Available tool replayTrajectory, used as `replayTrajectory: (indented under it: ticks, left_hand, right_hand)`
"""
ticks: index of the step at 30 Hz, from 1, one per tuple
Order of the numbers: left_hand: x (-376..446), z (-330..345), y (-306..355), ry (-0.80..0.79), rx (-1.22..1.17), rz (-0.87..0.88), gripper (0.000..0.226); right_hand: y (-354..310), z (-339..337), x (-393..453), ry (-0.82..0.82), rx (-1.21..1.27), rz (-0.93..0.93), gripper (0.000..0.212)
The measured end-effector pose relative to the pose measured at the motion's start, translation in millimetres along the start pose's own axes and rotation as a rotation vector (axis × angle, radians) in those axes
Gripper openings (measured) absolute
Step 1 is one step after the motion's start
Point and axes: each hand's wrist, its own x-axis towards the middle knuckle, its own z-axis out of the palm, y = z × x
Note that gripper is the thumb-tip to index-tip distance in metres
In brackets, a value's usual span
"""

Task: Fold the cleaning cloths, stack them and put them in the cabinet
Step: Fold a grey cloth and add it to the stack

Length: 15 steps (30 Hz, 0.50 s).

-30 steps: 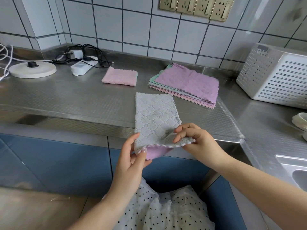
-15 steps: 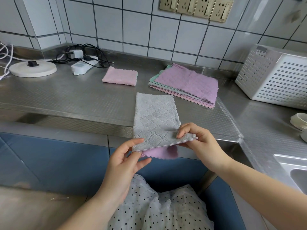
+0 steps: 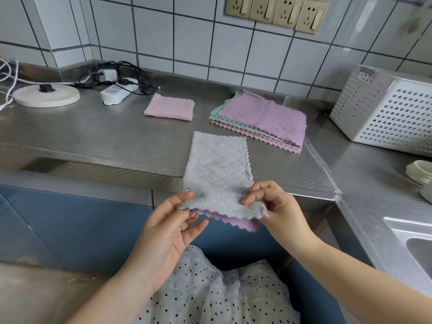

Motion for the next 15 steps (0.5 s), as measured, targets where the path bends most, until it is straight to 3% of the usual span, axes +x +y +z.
replayTrajectory:
  ticks: [4,7,11,15]
  left_hand:
    - [-4,-9,3,0.019,0.284,0.068,0.039]
    - [-7,-10,4,0.024,0.37,0.065,0.044]
    - [-7,-5,9,0.022,0.246,-0.033,0.035]
    - [-7,-3,10,0.036,0.099,-0.141,0.029]
  right_hand:
    - [0,-15,-9,-0.097,-0.384,-0.232,0.045]
    - [-2,-25,-10,-0.162,-0.609,-0.419,0.039]
    - [-3,-35,-8,-0.222,-0.867,-0.608,0.043]
    - [-2,-37,-7,-0.144,-1.148,-0.72,0.049]
